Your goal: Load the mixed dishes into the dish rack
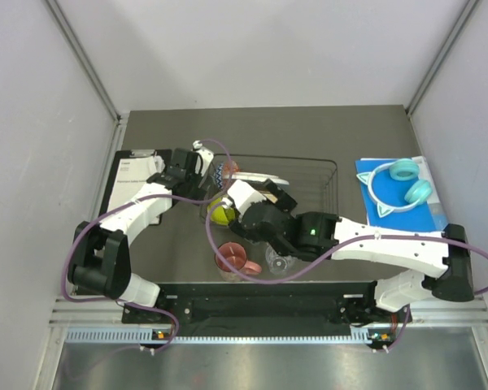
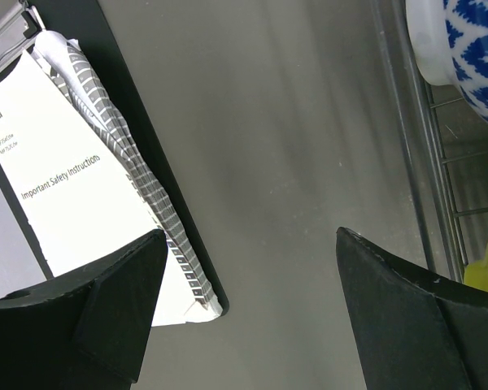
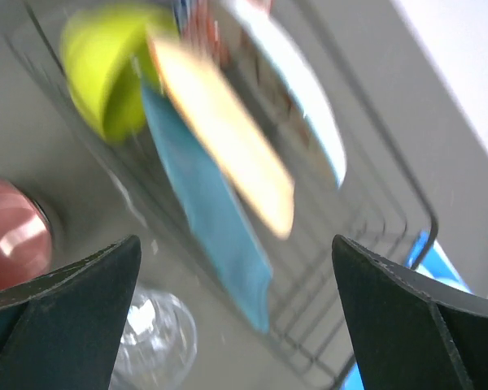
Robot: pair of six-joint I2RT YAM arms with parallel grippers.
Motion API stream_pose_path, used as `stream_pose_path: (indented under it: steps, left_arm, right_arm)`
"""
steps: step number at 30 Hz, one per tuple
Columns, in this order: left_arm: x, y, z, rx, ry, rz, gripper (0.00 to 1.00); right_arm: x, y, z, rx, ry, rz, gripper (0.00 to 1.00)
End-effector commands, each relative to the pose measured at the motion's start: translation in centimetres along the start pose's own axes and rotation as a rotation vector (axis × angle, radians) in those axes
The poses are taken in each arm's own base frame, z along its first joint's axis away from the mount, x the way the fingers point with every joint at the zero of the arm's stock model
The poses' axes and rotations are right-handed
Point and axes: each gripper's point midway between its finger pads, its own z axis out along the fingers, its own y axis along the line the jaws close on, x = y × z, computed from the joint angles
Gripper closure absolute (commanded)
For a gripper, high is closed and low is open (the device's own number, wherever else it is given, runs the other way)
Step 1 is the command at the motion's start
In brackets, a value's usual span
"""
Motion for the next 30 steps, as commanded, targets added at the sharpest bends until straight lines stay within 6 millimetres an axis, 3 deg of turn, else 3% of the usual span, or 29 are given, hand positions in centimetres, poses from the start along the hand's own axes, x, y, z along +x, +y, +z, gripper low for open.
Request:
stream_pose_path:
  steps: [1,5,16,22,26,30]
  left_arm:
    - [-1.9,-1.3,-0.7,0.05,-0.073,-0.002,0.11]
    - [-1.9,-1.4,-0.6,0.052,-0.07,-0.005,0.11]
    - [-1.8,-1.3,-0.7,0.045,-0.074,-0.01,0.11]
    - [-1.6,-1.2,-0.7,0.039,-0.073,-0.006,0.1]
    - [-1.7,-1.1,-0.6,0.033,-0.076,-0.002,0.1]
    - [-1.9,-1.0,-0.5,0.027,-0.079,0.0,0.1]
  right_arm:
    - [5.5,-1.2,-1.1,0.042,0.131,0.04,0.0]
    - [8.0,-1.9,-1.9,0.063,0.182,0.069,0.01]
    - [8.4,-3.4,-0.8,0.095,0.175,0.108,0.06]
    - [8.7,-2.7,0.4,0.057,0.185,0.102,0.23]
    - [8.7,-2.1,0.7,0.034,0.185,0.085,0.43]
    - [9.1,-1.6,1.1,0.02,0.198,0.065,0.51]
